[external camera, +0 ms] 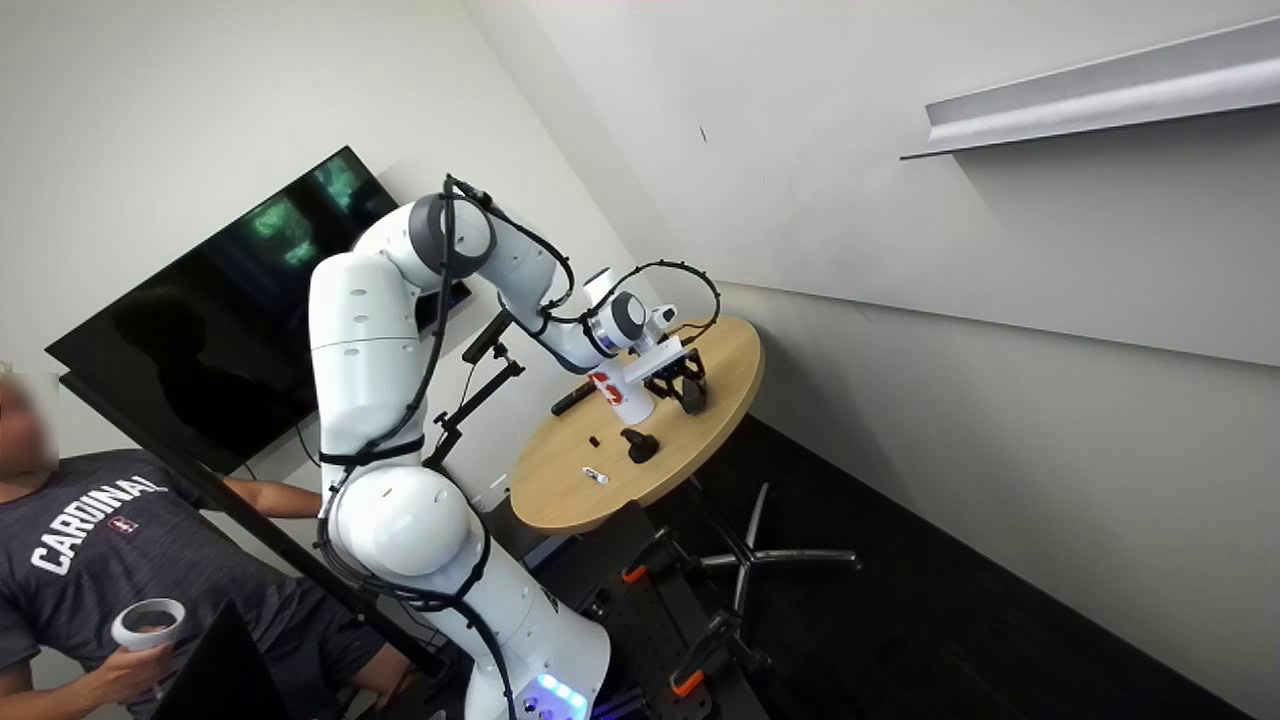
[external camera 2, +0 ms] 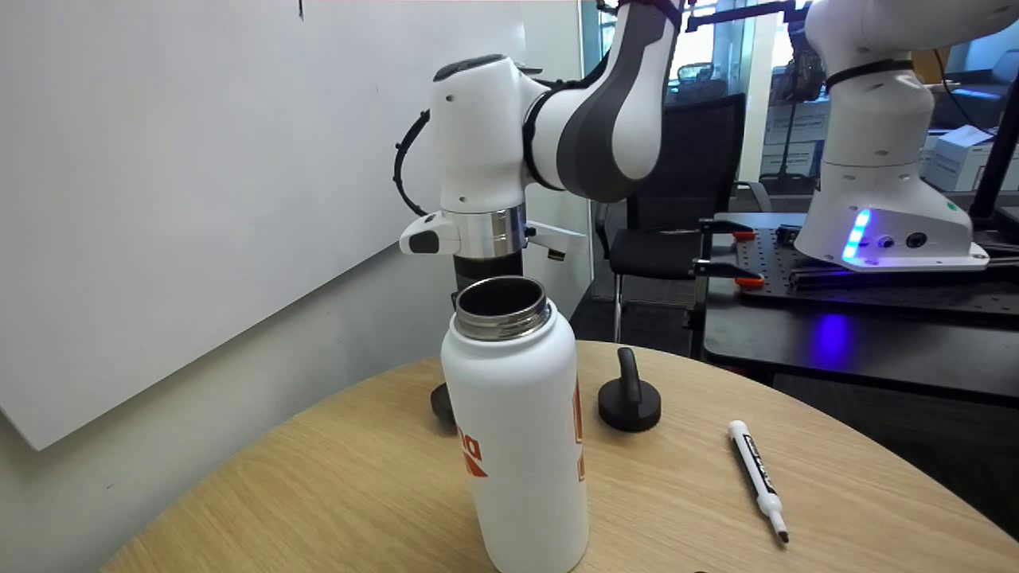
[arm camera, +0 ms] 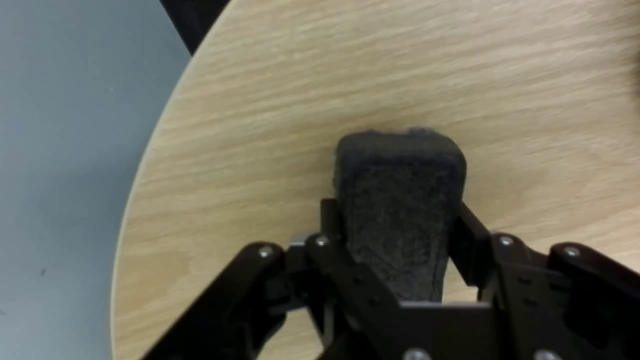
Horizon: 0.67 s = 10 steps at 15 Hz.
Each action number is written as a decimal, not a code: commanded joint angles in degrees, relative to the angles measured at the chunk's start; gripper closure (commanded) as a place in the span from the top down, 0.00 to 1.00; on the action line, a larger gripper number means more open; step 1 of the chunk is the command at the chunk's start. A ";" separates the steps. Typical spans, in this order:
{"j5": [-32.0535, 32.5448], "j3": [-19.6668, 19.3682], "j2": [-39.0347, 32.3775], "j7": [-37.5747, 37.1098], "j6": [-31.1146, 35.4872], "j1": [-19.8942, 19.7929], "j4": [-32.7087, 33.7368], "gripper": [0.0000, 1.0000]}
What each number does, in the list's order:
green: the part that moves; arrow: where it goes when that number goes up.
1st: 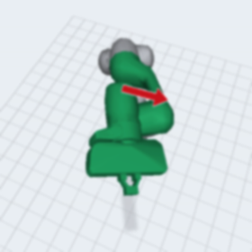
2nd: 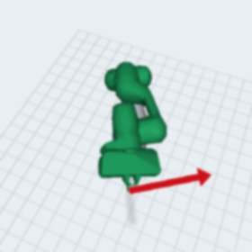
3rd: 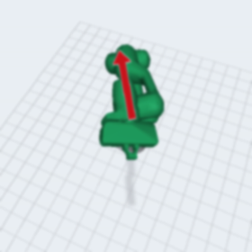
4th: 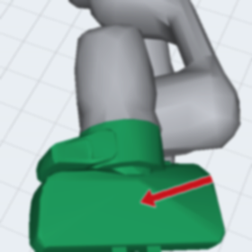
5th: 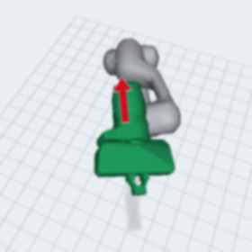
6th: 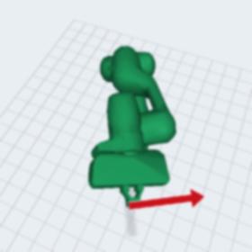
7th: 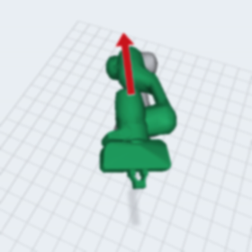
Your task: Pick up the duster from the table and put it on the duster holder
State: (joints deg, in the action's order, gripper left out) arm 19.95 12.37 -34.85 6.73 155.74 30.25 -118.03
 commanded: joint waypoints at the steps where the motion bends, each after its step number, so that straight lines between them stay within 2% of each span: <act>1: 3.45 -4.69 13.54 -11.78 0.24 3.87 -13.40 0.29; 4: 10.39 -9.22 22.22 -24.78 -2.06 7.78 -21.11 0.29; 6: 16.16 -10.59 28.32 -33.74 -4.70 8.66 -26.34 0.29; 9: 21.56 -6.30 37.57 -44.66 -11.94 5.51 -33.57 0.29; 10: 19.56 -3.05 40.22 -43.55 -15.39 4.96 -35.02 0.29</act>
State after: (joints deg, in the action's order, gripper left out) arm 39.56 3.82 -5.42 -33.07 147.45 37.17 -145.48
